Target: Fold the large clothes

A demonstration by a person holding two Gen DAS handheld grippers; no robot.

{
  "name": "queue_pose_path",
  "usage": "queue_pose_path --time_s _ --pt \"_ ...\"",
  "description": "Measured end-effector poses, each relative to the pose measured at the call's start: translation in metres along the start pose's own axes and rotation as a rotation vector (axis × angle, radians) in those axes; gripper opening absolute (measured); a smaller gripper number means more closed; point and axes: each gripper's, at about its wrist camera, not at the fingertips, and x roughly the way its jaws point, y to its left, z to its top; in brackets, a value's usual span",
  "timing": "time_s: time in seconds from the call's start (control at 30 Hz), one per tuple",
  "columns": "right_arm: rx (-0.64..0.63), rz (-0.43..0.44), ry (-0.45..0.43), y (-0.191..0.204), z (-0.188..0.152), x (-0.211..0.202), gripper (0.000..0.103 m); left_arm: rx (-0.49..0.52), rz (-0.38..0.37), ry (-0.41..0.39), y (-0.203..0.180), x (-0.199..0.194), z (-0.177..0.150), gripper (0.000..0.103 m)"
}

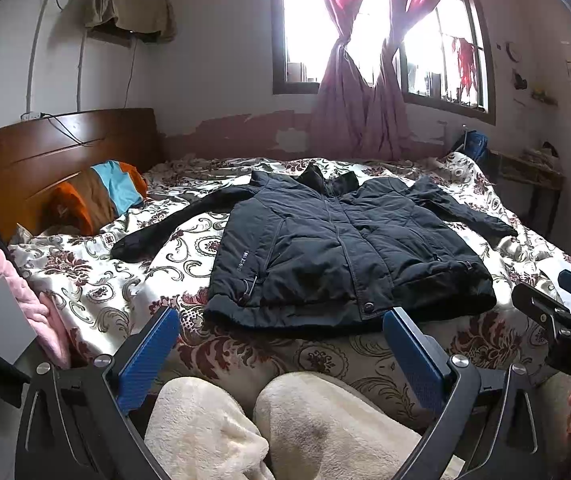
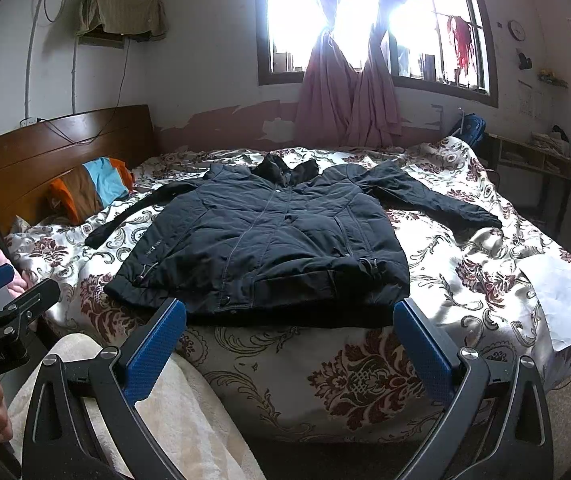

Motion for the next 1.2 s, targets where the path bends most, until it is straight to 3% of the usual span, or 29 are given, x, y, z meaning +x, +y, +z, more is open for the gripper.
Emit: queue_pose_path --time_s 1.2 --pt "0.003 0.001 0.002 -0.0001 -0.0004 0.0016 0.102 -0.004 -0.004 0.0 0.0017 -0.0016 -0.0003 0.103"
